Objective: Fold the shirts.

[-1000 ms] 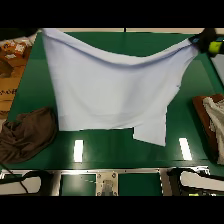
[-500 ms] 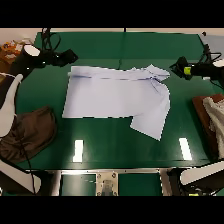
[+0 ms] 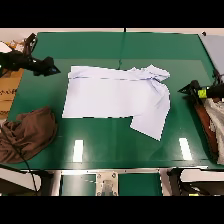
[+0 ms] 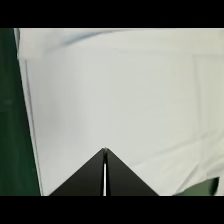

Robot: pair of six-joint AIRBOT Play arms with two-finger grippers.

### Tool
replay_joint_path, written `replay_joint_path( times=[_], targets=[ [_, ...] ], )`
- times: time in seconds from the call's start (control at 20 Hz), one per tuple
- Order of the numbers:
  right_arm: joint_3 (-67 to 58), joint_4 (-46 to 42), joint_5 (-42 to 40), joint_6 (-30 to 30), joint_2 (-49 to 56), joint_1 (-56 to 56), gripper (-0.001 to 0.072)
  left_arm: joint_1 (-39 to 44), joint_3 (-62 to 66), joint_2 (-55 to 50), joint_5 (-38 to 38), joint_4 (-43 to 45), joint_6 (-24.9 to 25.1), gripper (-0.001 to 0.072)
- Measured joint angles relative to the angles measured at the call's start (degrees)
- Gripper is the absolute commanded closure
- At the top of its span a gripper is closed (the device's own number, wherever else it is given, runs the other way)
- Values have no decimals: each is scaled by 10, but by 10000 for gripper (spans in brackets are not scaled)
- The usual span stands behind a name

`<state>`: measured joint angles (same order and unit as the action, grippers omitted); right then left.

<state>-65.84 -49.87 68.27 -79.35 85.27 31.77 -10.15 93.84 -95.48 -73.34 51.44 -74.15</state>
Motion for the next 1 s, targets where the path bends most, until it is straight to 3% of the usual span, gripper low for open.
replay_joint_path(
  times=[0.25, 0.3, 0.35, 0.4, 0.5, 0.55, 0.6, 0.65, 0.7, 1.0],
  targets=[
    [111, -4, -34, 6, -33, 2, 104, -8, -195, 134, -9, 40, -21, 685],
    [121, 5, -42, 10, -30, -4, 241, -10, -240, 161, 0, 47, -24, 684],
    [128, 16, -51, 16, -23, -12, 456, -10, -276, 183, 5, 56, -30, 684],
    [132, 26, -64, 20, -14, -21, 526, -10, -305, 203, 12, 58, -37, 684],
    [130, 41, -83, 30, 6, -39, 556, -10, -349, 230, 20, 77, -65, 680],
    [126, 47, -90, 35, 17, -48, 597, -12, -361, 238, 23, 80, -78, 517],
    [121, 51, -94, 37, 26, -54, 598, -11, -370, 244, 25, 86, -91, 245],
    [116, 54, -100, 40, 35, -60, 600, -11, -377, 248, 25, 92, -104, 215],
    [112, 57, -101, 42, 40, -63, 697, -11, -382, 252, 27, 96, -120, 215],
    [96, 57, -104, 52, 52, -52, 694, -11, -412, 257, 37, 176, -196, 215]
  ],
)
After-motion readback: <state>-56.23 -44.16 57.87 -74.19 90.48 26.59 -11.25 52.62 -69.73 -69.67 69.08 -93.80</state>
